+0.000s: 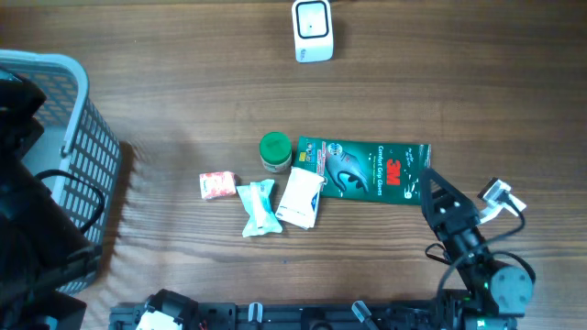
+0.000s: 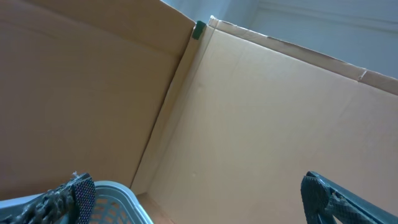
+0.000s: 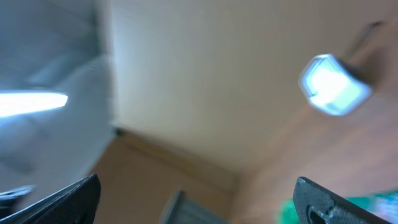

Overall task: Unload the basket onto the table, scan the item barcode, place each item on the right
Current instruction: 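Retract the left arm and move the right gripper toward the 3M pack, then grasp the white tube box beside the 3M pack with the right gripper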

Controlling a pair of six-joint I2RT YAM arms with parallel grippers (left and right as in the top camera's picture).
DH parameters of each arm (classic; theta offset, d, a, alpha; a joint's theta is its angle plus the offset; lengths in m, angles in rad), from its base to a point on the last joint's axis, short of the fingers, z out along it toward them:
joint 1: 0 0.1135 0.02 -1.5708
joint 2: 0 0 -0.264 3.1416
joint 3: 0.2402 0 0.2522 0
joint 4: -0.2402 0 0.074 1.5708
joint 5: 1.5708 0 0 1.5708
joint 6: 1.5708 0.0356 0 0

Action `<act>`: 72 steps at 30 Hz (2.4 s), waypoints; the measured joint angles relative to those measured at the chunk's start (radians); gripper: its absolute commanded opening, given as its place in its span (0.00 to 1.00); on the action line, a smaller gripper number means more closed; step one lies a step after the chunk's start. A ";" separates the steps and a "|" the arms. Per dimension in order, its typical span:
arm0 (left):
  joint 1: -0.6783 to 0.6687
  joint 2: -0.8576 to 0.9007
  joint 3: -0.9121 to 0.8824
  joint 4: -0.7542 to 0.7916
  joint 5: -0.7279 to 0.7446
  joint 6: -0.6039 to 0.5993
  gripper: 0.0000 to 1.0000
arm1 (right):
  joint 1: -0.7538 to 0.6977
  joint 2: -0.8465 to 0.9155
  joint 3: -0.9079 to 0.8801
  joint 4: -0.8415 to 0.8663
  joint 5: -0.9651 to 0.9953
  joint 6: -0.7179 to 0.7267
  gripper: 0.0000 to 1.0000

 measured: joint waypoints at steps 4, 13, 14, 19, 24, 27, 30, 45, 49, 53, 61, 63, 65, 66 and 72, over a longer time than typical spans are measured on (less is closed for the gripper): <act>0.003 -0.028 -0.001 -0.005 0.000 -0.011 1.00 | 0.000 0.001 0.016 -0.003 -0.064 0.360 1.00; 0.153 -0.266 -0.101 -0.014 0.092 -0.049 1.00 | 0.000 0.014 0.033 -0.028 -0.188 0.302 1.00; 0.171 -0.307 -0.135 -0.023 0.146 -0.052 1.00 | 0.000 0.034 0.057 -0.068 -0.194 0.257 0.99; 0.261 -0.518 -0.279 -0.005 0.342 -0.073 1.00 | 0.001 0.247 0.406 -0.480 -0.208 -0.038 0.99; 0.375 -0.707 -0.354 0.010 0.474 -0.098 1.00 | 0.005 0.568 0.864 -1.021 -0.112 -0.359 0.99; 0.425 -0.786 -0.406 0.014 0.592 -0.104 1.00 | 0.011 0.723 1.028 -1.195 -0.036 -0.496 0.99; 0.442 -0.850 -0.510 0.043 0.673 -0.104 1.00 | 0.098 0.844 1.137 -1.324 0.068 -0.560 0.99; 0.448 -0.883 -0.645 -0.180 0.748 -0.327 1.00 | 0.605 1.580 1.254 -1.492 0.434 -0.256 1.00; 0.448 -0.883 -0.690 -0.345 0.925 -0.435 1.00 | 0.613 1.741 1.254 -1.395 0.410 -0.380 1.00; 0.448 -0.884 -0.787 -0.335 1.127 -0.378 1.00 | 0.625 1.768 1.254 -1.256 0.376 -0.520 1.00; 0.448 -0.883 -1.139 -0.194 1.286 -0.369 1.00 | 0.626 1.767 1.103 -1.016 0.222 -0.636 1.00; 0.448 -0.883 -1.141 -0.213 1.293 -0.369 1.00 | 0.626 1.768 1.027 -0.944 0.206 -0.636 1.00; 0.448 -0.883 -1.141 -0.223 1.294 -0.369 1.00 | 0.626 1.768 0.960 -0.834 0.164 -0.637 1.00; 0.448 -0.883 -1.141 -0.233 1.294 -0.369 1.00 | 0.625 1.762 0.946 -0.796 0.146 -0.636 0.98; 0.448 -0.883 -1.140 -0.338 1.297 -0.369 1.00 | 0.624 1.730 0.862 -0.650 0.075 -0.612 0.89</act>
